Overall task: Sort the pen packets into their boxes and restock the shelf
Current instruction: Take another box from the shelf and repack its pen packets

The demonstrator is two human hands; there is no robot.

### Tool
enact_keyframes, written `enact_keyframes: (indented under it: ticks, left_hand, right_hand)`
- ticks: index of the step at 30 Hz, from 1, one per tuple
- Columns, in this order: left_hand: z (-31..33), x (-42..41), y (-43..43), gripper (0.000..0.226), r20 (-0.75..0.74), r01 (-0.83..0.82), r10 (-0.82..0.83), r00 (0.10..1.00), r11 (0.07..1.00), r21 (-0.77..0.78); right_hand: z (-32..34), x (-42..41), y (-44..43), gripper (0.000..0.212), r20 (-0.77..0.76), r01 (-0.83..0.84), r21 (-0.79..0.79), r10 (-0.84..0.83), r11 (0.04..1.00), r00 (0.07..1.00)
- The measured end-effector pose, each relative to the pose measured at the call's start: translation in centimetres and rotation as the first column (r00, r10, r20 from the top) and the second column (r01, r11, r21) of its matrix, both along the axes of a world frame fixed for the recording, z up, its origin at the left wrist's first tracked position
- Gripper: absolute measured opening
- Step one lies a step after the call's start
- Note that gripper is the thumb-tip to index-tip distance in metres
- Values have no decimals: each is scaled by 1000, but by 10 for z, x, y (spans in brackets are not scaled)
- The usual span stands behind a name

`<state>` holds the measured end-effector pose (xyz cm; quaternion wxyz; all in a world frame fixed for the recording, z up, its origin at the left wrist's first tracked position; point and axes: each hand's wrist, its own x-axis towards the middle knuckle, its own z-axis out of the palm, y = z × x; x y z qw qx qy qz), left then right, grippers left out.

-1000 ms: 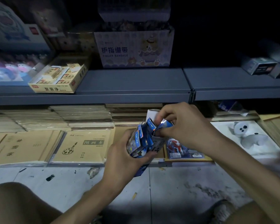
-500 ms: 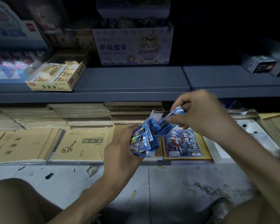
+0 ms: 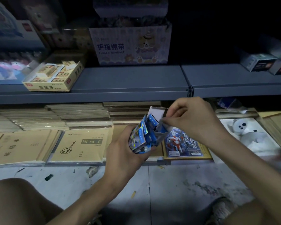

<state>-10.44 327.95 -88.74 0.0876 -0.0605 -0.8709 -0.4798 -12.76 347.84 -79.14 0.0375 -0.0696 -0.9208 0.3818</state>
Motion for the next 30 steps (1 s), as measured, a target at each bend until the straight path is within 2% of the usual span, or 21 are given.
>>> enact_keyframes:
  ticks: [3, 6, 11, 15, 18, 25, 30]
  left_hand:
    - [-1, 0, 0, 56, 13, 12, -12, 1000, 1000, 19]
    - [0, 1, 2, 54, -7, 9, -9, 1000, 1000, -1]
    - [-6, 1, 2, 62, -78, -28, 19, 997, 994, -109]
    - [-11, -1, 1, 62, -163, -76, 33, 986, 962, -261]
    - [-10, -3, 1, 62, -234, -114, 34, 972, 934, -338]
    - [-9, -3, 1, 66, -275, -131, 31, 961, 927, -351]
    - [-3, -6, -2, 63, -333, -126, 16, 943, 942, -312]
  right_hand:
    - [10, 4, 2, 17, -59, -26, -175, 16, 984, 998]
    - [17, 11, -2, 25, 38, -134, -320, 154, 938, 987]
    - [5, 11, -8, 17, 159, -131, -343, 195, 930, 968]
    - [3, 11, -9, 15, 179, -66, -395, 148, 916, 973]
    - [1, 11, -12, 18, 189, -92, -371, 172, 924, 967]
    - [-7, 13, -13, 19, 163, -73, -391, 147, 918, 976]
    - [-9, 13, -12, 14, 128, -2, -491, 75, 871, 989]
